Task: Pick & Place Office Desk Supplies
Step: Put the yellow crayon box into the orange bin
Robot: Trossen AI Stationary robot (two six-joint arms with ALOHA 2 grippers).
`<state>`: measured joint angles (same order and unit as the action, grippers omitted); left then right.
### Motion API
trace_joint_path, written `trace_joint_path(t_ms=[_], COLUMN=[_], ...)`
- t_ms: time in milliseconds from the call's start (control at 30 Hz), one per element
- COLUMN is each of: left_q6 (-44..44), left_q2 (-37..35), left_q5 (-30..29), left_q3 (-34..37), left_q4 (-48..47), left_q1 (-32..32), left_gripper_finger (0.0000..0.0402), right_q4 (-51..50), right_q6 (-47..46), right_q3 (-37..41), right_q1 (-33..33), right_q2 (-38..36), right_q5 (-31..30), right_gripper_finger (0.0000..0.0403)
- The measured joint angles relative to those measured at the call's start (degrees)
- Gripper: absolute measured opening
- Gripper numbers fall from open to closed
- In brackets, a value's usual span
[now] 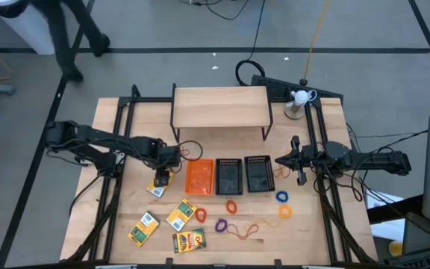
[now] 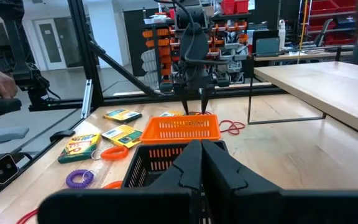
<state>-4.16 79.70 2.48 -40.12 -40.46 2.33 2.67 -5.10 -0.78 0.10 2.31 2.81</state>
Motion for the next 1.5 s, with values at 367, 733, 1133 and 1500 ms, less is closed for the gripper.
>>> trace_joint_path(t_ms=[367, 733, 1133, 1500], left_q6=[0.5, 0.1, -0.6, 0.9], left_q2=[-0.1, -0.1, -0.1, -0.1], left_q5=[0.6, 0.8, 2.0, -1.0], left_q3=[0.0, 0.0, 0.0, 0.0], left_q4=[0.3, 0.0, -0.1, -0.1], left_q1=[0.0, 0.0, 0.0, 0.0], left_gripper_finger=[0.0163, 0.0079, 0.0013, 0.0002], right_q4=[-0.6, -0.7, -0.8, -0.8], right_q6=[-0.1, -0.2, -0.2, -0.2], right_q3=[0.0, 0.0, 0.0, 0.0], right_q1=[0.0, 0.0, 0.0, 0.0], right_q2=[0.0, 0.0, 0.0, 0.0], right_q5=[0.0, 0.0, 0.0, 0.0], right_gripper_finger=[0.0000, 0.0000, 0.0000, 0.0000])
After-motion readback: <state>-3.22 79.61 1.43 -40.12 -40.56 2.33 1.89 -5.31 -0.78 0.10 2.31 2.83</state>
